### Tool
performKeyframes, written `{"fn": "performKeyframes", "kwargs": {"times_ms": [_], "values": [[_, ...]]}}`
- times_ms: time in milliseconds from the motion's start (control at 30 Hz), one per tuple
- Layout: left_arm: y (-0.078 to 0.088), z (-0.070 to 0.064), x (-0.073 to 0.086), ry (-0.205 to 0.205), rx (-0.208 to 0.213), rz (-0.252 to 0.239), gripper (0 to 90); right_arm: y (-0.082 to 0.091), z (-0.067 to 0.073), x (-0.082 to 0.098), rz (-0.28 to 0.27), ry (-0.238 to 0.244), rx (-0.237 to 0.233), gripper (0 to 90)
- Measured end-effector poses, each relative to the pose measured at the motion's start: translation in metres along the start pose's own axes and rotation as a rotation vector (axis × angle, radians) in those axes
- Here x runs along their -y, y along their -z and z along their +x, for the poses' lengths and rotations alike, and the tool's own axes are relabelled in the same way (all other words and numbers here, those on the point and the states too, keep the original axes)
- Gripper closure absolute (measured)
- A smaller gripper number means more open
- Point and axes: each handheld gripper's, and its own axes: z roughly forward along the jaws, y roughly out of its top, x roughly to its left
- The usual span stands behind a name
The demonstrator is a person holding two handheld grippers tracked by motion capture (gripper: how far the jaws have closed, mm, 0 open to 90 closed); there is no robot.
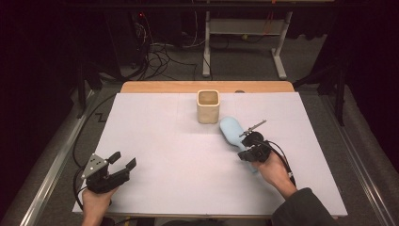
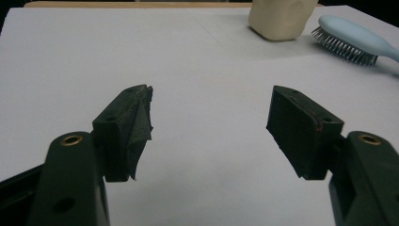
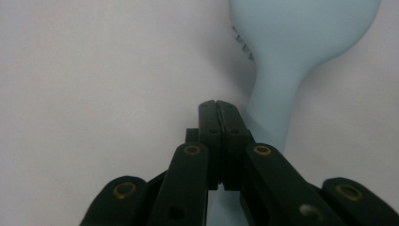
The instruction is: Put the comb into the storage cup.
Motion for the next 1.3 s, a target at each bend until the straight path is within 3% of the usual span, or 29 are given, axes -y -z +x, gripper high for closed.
{"fn": "performKeyframes", "kwargs": {"times_ms": [433,567,833,1067,1300], "values": [[0.000,-0.001,0.000,0.001,0.005,0.000,31.8,-0.001,0.001,0.002,0.018,-0.001,0.005,88.0],[0.000,0.001,0.000,0.009,0.000,0.001,32.2,0.000,0.001,0.004,0.009,0.015,-0.010,82.8],[0.000,0.000,0.000,0.002,-0.007,0.004,32.2,0.009,0.001,0.008,-0.050,-0.003,-0.059,70.2],[0.000,0.000,0.000,0.005,-0.008,-0.001,31.7,0.022,0.000,0.011,-0.140,-0.019,-0.028,58.3],[0.001,0.000,0.000,0.008,-0.010,-0.005,31.6,0.027,-0.009,0.013,-0.166,-0.054,0.022,53.5]]}}
